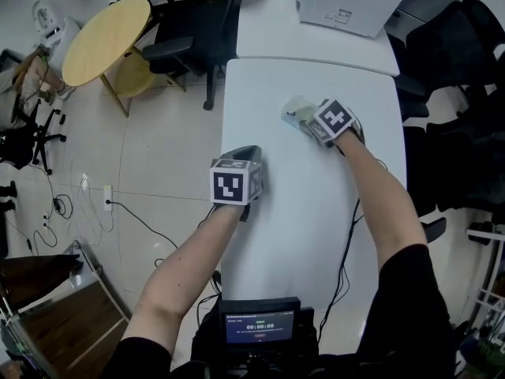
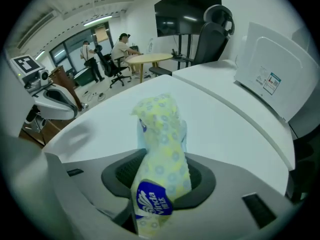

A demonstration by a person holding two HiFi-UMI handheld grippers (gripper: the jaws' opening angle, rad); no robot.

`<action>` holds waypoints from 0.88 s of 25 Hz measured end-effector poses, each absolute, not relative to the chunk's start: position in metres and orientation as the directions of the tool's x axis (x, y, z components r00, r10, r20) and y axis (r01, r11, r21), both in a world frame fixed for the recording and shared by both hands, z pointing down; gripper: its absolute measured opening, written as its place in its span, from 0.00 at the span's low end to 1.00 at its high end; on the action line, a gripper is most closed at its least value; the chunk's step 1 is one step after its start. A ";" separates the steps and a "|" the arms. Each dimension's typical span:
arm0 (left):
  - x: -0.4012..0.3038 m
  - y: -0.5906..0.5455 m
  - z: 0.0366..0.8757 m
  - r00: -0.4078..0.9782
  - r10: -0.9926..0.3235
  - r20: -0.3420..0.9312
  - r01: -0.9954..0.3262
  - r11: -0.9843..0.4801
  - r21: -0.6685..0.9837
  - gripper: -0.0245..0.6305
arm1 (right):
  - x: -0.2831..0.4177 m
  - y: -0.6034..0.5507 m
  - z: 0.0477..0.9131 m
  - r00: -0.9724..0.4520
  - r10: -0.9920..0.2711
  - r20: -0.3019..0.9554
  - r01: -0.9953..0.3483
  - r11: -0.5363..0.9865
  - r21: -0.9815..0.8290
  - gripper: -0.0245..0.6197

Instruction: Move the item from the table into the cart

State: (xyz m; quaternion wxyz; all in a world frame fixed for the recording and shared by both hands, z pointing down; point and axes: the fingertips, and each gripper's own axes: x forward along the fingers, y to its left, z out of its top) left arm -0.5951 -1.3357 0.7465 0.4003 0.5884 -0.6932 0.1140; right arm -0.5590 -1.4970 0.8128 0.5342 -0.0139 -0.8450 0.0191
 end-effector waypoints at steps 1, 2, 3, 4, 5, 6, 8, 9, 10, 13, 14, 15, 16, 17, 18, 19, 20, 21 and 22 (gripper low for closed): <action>-0.595 -1.335 0.749 0.016 -0.727 0.687 -0.905 0.282 0.320 0.06 | -0.560 -1.497 0.813 -0.430 0.041 0.902 0.002 0.999 -0.045 0.21; -0.594 -1.334 0.750 0.019 -0.727 0.686 -0.903 0.282 0.323 0.06 | -0.560 -1.496 0.813 -0.428 0.041 0.903 0.003 0.999 -0.044 0.17; -0.594 -1.333 0.751 0.019 -0.725 0.689 -0.903 0.283 0.322 0.06 | -0.559 -1.494 0.813 -0.424 0.042 0.904 0.002 0.999 -0.045 0.15; -0.593 -1.330 0.751 0.019 -0.723 0.691 -0.904 0.283 0.321 0.06 | -0.559 -1.493 0.813 -0.421 0.043 0.906 -0.001 0.999 -0.048 0.14; -0.591 -1.329 0.750 0.019 -0.722 0.692 -0.905 0.282 0.320 0.06 | -0.558 -1.492 0.812 -0.420 0.041 0.906 -0.006 0.999 -0.048 0.14; -0.590 -1.327 0.749 0.020 -0.720 0.693 -0.905 0.281 0.318 0.06 | -0.557 -1.493 0.811 -0.424 0.035 0.905 -0.011 0.999 -0.044 0.13; -0.588 -1.327 0.746 0.019 -0.718 0.696 -0.908 0.279 0.313 0.06 | -0.556 -1.494 0.807 -0.443 0.024 0.896 -0.026 0.999 -0.040 0.13; -0.587 -1.328 0.742 0.018 -0.722 0.692 -0.910 0.276 0.311 0.06 | -0.554 -1.495 0.804 -0.453 0.022 0.891 -0.036 0.998 -0.044 0.13; -0.586 -1.329 0.737 0.016 -0.727 0.686 -0.912 0.271 0.308 0.06 | -0.552 -1.495 0.799 -0.463 0.021 0.886 -0.046 0.998 -0.047 0.12; -0.581 -1.325 0.710 0.006 -0.751 0.660 -0.921 0.253 0.297 0.06 | -0.544 -1.491 0.769 -0.508 0.007 0.861 -0.067 0.997 -0.047 0.12; -0.580 -1.323 0.696 0.003 -0.762 0.648 -0.924 0.246 0.293 0.06 | -0.543 -1.487 0.752 -0.537 0.004 0.843 -0.078 0.995 -0.055 0.12; -0.578 -1.320 0.680 0.000 -0.775 0.632 -0.929 0.233 0.286 0.06 | -0.541 -1.482 0.731 -0.571 0.003 0.821 -0.091 0.994 -0.067 0.12; -0.576 -1.316 0.662 0.000 -0.789 0.614 -0.940 0.209 0.269 0.06 | -0.539 -1.476 0.709 -0.604 0.000 0.797 -0.102 0.992 -0.077 0.12; -0.571 -1.310 0.643 0.001 -0.802 0.598 -0.955 0.176 0.237 0.06 | -0.535 -1.468 0.686 -0.631 -0.007 0.776 -0.106 0.991 -0.077 0.12; -0.565 -1.304 0.625 0.002 -0.811 0.585 -0.970 0.141 0.198 0.06 | -0.530 -1.461 0.663 -0.651 -0.017 0.759 -0.103 0.993 -0.065 0.12; -0.559 -1.299 0.609 0.002 -0.820 0.573 -0.979 0.116 0.170 0.06 | -0.523 -1.456 0.642 -0.667 -0.031 0.745 -0.098 0.994 -0.046 0.12; -0.554 -1.295 0.595 0.005 -0.831 0.557 -0.981 0.105 0.165 0.06 | -0.514 -1.451 0.621 -0.683 -0.047 0.729 -0.097 0.995 -0.028 0.12; -0.549 -1.291 0.581 0.007 -0.845 0.535 -0.980 0.101 0.172 0.06 | -0.505 -1.447 0.601 -0.703 -0.061 0.709 -0.100 0.995 -0.014 0.12; -0.545 -1.286 0.564 0.002 -0.862 0.507 -0.980 0.099 0.173 0.06 | -0.496 -1.439 0.578 -0.728 -0.073 0.682 -0.104 0.995 -0.004 0.12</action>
